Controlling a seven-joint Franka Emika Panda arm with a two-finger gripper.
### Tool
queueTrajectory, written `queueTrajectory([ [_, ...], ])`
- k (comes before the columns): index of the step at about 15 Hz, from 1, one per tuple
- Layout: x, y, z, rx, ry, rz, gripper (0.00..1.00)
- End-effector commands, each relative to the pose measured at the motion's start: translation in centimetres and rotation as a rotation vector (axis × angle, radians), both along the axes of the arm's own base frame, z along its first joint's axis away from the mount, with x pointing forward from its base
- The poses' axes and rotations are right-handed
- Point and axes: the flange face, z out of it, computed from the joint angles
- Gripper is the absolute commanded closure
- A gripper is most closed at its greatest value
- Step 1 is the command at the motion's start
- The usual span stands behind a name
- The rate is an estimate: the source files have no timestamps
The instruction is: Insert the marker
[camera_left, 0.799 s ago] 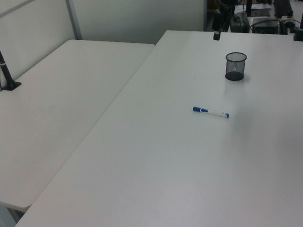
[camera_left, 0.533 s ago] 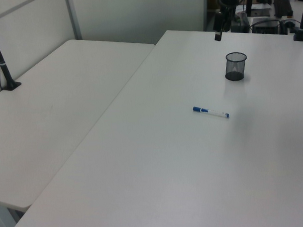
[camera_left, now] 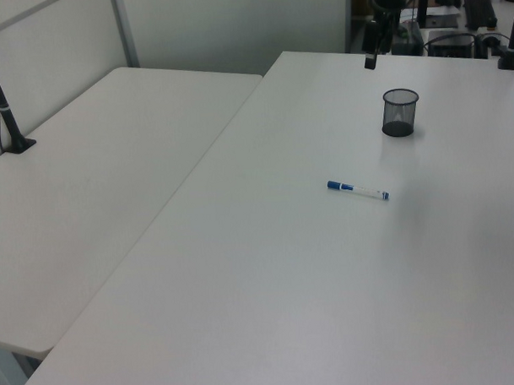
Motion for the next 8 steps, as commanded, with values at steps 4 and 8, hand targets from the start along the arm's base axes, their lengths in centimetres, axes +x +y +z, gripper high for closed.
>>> queueTrajectory([
  [4,-0.7,-0.4,0.1,-0.011,0.029,0.136,0.0],
  [8,0.0,0.4,-1.9,-0.022,0.076,0.261,0.0],
])
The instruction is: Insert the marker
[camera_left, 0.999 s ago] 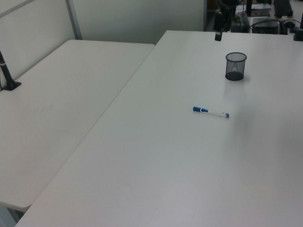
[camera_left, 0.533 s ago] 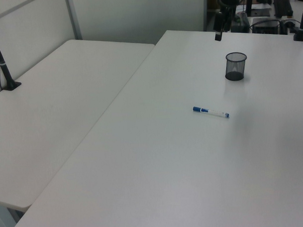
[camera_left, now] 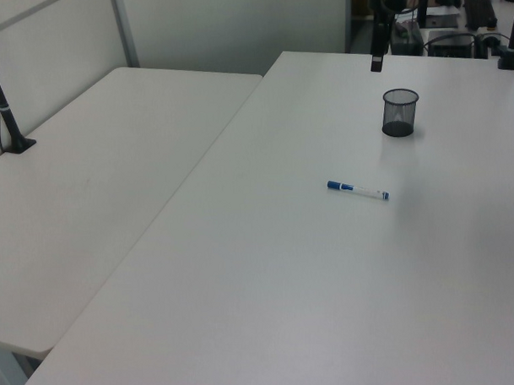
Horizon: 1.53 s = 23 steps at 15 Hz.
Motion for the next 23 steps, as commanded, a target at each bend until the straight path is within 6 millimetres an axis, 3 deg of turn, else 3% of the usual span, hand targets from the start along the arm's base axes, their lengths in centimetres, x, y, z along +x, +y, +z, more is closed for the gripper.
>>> queueTrajectory([
  [1,0.2,1.0,-1.9,-0.006,0.056,0.056,0.0],
  [3,0.6,1.3,-2.7,-0.006,0.063,0.062,0.0],
  [10,4.7,4.1,-8.7,0.001,0.015,0.082,0.0],
  [14,6.8,7.6,-12.7,-0.009,-0.035,0.01,0.0],
  [18,8.0,8.4,-16.1,-0.014,-0.054,-0.014,0.0],
  [23,8.0,9.6,-20.1,-0.005,-0.02,-0.051,0.21],
])
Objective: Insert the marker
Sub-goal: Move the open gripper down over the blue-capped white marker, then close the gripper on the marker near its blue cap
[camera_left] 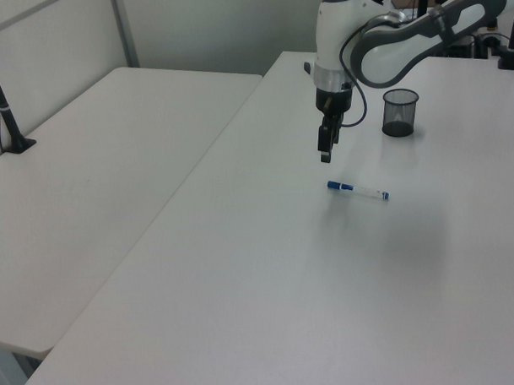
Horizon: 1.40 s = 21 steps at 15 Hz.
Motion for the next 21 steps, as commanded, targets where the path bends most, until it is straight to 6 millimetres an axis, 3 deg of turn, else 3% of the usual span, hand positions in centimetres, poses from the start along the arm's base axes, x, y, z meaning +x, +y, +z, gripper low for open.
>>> queueTrajectory([
  [1,-0.3,1.2,-2.6,0.001,-0.018,-0.033,0.22],
  [3,-0.3,1.4,-4.8,-0.009,0.002,-0.035,0.24],
  [7,-0.3,1.7,-7.1,-0.061,0.004,-0.062,0.25],
  [10,-0.3,2.1,-8.2,-0.081,0.0,-0.054,0.38],
  [11,-0.3,2.1,-8.2,-0.081,0.0,-0.055,0.5],
  [13,-0.3,2.2,-8.2,-0.078,-0.003,-0.081,0.87],
  [14,-0.2,2.3,-8.1,-0.074,-0.007,-0.112,1.0],
  [19,-0.4,2.7,-7.4,-0.067,-0.014,-0.153,1.0],
  [21,-0.4,2.4,-5.7,-0.065,-0.03,-0.159,1.0],
])
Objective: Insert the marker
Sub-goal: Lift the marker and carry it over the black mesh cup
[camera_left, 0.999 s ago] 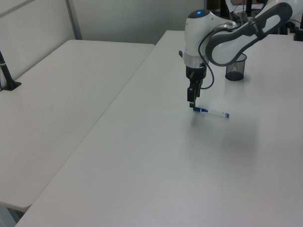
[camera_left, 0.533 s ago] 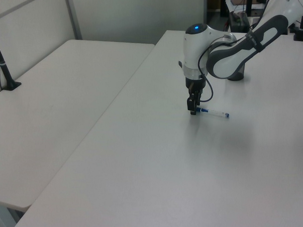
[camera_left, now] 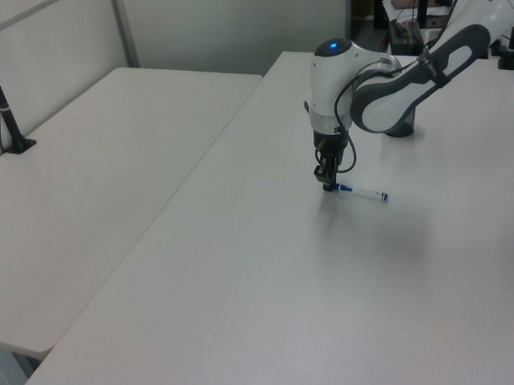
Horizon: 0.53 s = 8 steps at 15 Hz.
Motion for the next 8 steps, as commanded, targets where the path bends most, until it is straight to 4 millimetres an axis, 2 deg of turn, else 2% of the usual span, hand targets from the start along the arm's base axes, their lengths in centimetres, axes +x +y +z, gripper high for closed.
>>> queueTrajectory([
  [1,-0.5,-0.5,3.2,-0.011,-0.036,-0.029,1.0],
  [3,-1.1,-1.8,6.8,-0.022,-0.044,-0.044,1.0],
  [6,-1.9,-5.2,12.0,-0.027,-0.075,-0.063,1.0],
  [8,-2.6,-7.2,14.5,-0.032,-0.081,-0.075,1.0],
])
